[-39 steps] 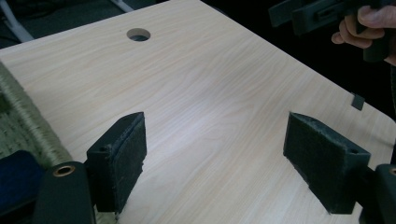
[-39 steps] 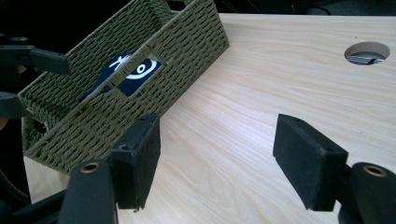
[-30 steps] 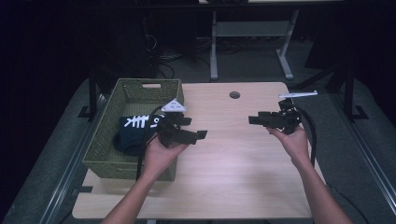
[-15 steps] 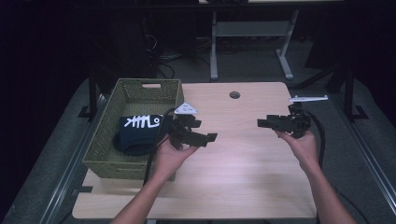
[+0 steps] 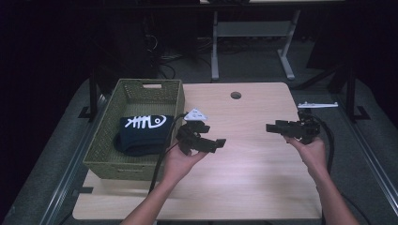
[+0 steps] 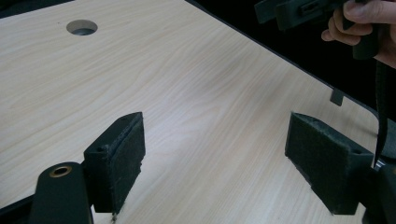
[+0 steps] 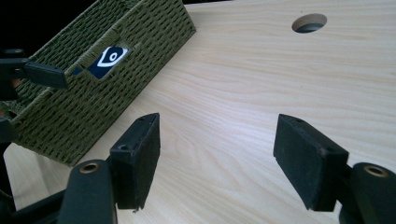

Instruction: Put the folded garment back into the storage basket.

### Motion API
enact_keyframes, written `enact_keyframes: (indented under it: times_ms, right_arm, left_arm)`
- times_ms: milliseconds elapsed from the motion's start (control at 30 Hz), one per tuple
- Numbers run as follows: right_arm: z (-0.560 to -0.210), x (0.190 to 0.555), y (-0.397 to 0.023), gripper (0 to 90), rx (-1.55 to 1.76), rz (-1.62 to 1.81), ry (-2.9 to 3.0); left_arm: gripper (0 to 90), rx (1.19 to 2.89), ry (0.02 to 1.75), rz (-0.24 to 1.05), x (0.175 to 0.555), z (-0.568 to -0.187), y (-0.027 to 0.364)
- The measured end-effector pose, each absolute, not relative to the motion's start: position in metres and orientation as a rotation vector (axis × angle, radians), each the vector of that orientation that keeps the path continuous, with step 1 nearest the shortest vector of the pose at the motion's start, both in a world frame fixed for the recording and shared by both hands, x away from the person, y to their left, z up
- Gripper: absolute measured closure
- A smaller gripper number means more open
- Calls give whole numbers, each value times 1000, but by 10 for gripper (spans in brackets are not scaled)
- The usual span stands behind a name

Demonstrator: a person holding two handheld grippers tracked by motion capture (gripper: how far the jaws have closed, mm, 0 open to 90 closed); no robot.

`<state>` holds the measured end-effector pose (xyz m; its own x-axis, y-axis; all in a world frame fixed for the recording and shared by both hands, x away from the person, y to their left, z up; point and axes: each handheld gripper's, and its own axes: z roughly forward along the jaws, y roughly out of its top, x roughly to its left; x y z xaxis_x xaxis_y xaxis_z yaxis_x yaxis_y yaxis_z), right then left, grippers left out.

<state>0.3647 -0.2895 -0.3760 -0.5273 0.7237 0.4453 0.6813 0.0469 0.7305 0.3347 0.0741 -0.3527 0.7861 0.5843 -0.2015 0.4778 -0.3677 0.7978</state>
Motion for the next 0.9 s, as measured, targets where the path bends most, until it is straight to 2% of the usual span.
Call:
enact_keyframes:
  times_ms: [900]
  right_arm:
    - [-416,331,-323,297,1597,1490,2203]
  left_arm:
    - [200,2011,737,119,302,-384,63]
